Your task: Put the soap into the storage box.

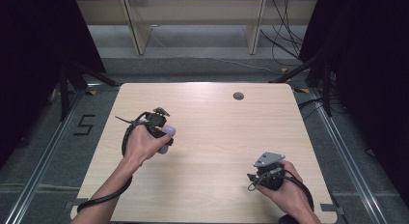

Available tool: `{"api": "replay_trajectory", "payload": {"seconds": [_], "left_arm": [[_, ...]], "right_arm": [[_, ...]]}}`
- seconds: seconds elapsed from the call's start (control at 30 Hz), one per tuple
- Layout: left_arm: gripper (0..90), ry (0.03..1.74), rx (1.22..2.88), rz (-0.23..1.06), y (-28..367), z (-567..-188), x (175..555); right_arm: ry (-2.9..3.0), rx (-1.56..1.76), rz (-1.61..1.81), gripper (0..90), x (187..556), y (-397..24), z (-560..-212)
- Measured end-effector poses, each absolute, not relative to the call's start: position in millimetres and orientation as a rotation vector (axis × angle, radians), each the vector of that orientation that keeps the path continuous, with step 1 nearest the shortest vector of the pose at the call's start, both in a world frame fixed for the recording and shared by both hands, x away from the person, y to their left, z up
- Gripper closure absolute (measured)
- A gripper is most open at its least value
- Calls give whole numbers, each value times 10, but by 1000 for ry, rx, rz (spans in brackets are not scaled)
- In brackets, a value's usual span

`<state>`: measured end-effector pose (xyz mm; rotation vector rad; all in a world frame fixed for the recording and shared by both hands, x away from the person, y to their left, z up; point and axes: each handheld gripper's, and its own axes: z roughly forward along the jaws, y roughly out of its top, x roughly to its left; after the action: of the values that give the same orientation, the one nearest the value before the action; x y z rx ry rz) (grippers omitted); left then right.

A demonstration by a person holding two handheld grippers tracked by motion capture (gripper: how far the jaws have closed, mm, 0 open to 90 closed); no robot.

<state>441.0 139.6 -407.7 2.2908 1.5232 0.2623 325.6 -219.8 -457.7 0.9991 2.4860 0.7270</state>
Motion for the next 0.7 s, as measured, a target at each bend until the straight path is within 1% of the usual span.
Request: {"api": "replay_trajectory", "payload": {"seconds": [0.27,0.33,0.4,0.47,0.57,0.7], "left_arm": [[493,1543,2286,269,1451,-4075,4466],[492,1566,2264,246,1454,-4076,4471],[492,1567,2231,284,1456,-4103,4481],[492,1580,2258,258,1474,-4079,4498],[493,1582,2226,285,1483,-4108,4512],[492,1585,2222,284,1509,-4112,4537]], "right_arm": [[2482,1003,730,538,3257,-2198,-4579],[2483,1013,730,537,3254,-2195,-4577],[2483,1013,730,537,3254,-2195,-4578],[2481,1003,732,537,3257,-2198,-4578],[2487,986,732,537,3265,-2202,-4580],[2489,988,731,537,3264,-2202,-4576]]}}
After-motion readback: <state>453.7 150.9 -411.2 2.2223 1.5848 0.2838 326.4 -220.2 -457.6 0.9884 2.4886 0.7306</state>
